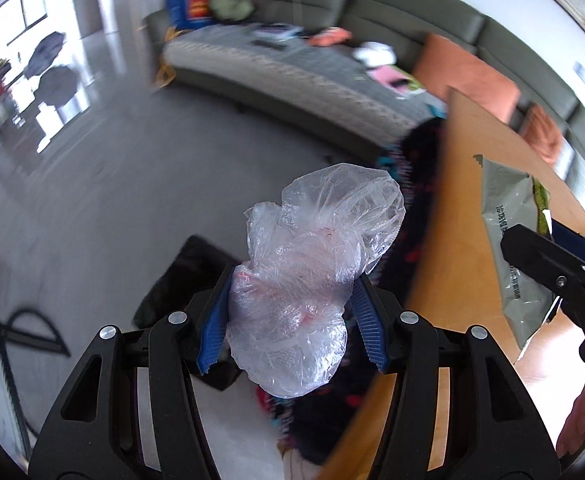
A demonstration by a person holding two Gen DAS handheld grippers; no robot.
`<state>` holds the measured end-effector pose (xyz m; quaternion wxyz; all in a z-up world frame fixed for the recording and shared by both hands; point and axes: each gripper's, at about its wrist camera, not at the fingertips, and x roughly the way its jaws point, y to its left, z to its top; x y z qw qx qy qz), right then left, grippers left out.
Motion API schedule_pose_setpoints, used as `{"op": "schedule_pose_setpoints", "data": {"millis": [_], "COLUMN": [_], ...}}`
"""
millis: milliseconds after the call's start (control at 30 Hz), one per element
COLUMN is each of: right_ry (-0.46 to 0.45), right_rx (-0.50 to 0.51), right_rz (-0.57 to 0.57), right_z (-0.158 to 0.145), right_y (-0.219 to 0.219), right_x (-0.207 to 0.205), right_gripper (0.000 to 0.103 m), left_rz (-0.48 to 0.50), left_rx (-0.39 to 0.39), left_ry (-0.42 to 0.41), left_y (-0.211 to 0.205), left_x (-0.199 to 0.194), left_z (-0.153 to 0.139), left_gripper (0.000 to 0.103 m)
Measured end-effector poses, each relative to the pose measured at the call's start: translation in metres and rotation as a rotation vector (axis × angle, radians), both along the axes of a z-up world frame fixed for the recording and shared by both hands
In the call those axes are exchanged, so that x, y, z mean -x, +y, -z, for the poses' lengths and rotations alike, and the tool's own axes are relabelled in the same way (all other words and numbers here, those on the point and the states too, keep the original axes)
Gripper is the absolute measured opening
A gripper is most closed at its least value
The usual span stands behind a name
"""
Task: Collect trash
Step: 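Carry the clear bag and green snack bag to the bin and release both, then move both open tools back over the empty table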
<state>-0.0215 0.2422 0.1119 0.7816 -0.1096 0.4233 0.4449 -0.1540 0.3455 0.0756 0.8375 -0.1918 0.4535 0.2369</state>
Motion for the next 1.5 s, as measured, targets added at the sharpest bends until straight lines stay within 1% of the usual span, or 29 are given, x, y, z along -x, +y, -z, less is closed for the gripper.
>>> {"op": "schedule_pose_setpoints", "data": {"millis": [100, 300, 333, 367, 400, 433, 467, 533, 633, 800, 1100, 1200, 1300, 1500], "right_ry": [0.007, 0.033, 0.055, 0.071, 0.078, 0.068, 0.054, 0.035, 0.011, 0.013, 0.017, 0.011, 0.000, -0.014], "right_rx": [0.016, 0.042, 0.044, 0.049, 0.057, 0.054, 0.051, 0.047, 0.044, 0.049, 0.025, 0.008, -0.007, -0.037], "right_rz": [-0.056, -0.142, -0.157, -0.169, -0.173, -0.169, -0.171, -0.188, -0.204, -0.200, -0.146, -0.112, -0.078, 0.006], "right_z": [0.005, 0.017, 0.020, 0.022, 0.023, 0.022, 0.020, 0.018, 0.015, 0.017, 0.008, 0.000, -0.007, -0.023], "right_y": [0.032, 0.104, 0.120, 0.127, 0.140, 0.145, 0.152, 0.161, 0.168, 0.168, 0.141, 0.122, 0.103, 0.049], "right_x": [0.018, 0.045, 0.047, 0.050, 0.051, 0.057, 0.059, 0.067, 0.071, 0.070, 0.042, 0.031, 0.020, -0.007], "right_gripper": [0.063, 0.063, 0.065, 0.072, 0.076, 0.079, 0.079, 0.079, 0.079, 0.079, 0.079, 0.079, 0.083, 0.083], "left_rz": [-0.080, -0.201, -0.222, -0.237, -0.250, -0.271, -0.285, -0.303, -0.319, -0.310, -0.270, -0.247, -0.208, -0.131], "left_rx": [0.011, 0.026, 0.027, 0.028, 0.028, 0.021, 0.001, -0.019, 0.003, 0.024, 0.029, 0.027, 0.007, -0.017], "left_ry": [0.031, 0.078, 0.085, 0.094, 0.106, 0.146, 0.172, 0.186, 0.177, 0.179, 0.167, 0.154, 0.142, 0.118], "left_y": [0.030, 0.077, 0.085, 0.092, 0.099, 0.106, 0.111, 0.117, 0.121, 0.120, 0.115, 0.106, 0.092, 0.060], "left_x": [0.027, 0.062, 0.068, 0.072, 0.075, 0.076, 0.077, 0.081, 0.081, 0.081, 0.068, 0.057, 0.041, 0.009], "left_z": [0.009, 0.025, 0.028, 0.031, 0.033, 0.038, 0.040, 0.041, 0.043, 0.048, 0.044, 0.039, 0.029, 0.013], "left_gripper": [0.056, 0.056, 0.056, 0.063, 0.073, 0.098, 0.097, 0.097, 0.097, 0.097, 0.097, 0.097, 0.097, 0.097]}}
